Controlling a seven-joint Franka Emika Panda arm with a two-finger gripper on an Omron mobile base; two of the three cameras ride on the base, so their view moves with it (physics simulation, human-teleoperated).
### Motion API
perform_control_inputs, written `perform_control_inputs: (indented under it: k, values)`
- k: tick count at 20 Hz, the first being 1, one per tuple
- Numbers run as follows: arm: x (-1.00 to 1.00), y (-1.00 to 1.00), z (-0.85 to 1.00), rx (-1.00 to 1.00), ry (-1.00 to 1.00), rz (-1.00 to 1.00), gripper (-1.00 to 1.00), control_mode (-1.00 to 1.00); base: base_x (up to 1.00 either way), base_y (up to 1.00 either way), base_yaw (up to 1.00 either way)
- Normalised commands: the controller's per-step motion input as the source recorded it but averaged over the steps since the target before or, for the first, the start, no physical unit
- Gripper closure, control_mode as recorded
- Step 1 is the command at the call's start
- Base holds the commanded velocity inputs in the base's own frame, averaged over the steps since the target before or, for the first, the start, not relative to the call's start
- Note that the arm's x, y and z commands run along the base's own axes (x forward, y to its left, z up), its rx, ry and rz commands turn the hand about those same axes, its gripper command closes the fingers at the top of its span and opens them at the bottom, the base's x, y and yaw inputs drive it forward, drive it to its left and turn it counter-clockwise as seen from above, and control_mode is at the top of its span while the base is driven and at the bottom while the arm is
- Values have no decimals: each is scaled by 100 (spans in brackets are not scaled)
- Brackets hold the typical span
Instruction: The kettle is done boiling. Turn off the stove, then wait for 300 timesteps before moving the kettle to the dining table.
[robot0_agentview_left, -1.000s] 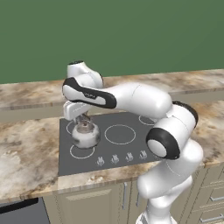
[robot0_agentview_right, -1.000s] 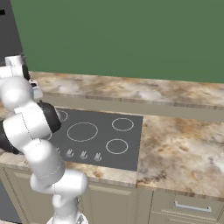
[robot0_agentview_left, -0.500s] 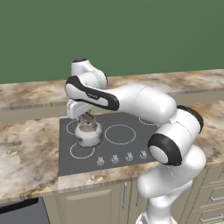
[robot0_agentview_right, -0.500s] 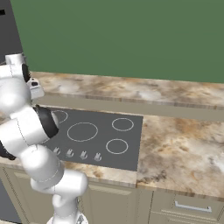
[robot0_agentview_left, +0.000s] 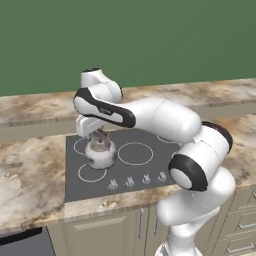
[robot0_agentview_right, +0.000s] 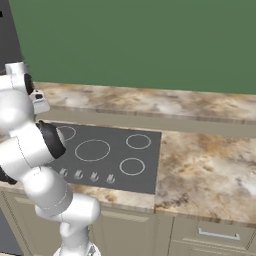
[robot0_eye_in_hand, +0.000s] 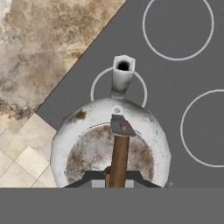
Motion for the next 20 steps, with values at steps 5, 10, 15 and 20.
perform_control_inputs:
  k: [5,10,15,20]
  values:
    - [0,0,0,0,0,0,100,100,-31,-34,-13]
    - [0,0,0,0,0,0,100,100,-34,-41,-16]
    - [0,0,0,0,0,0,100,100,-48,-38,-20]
    - [0,0,0,0,0,0,100,100,-45,-43,-20]
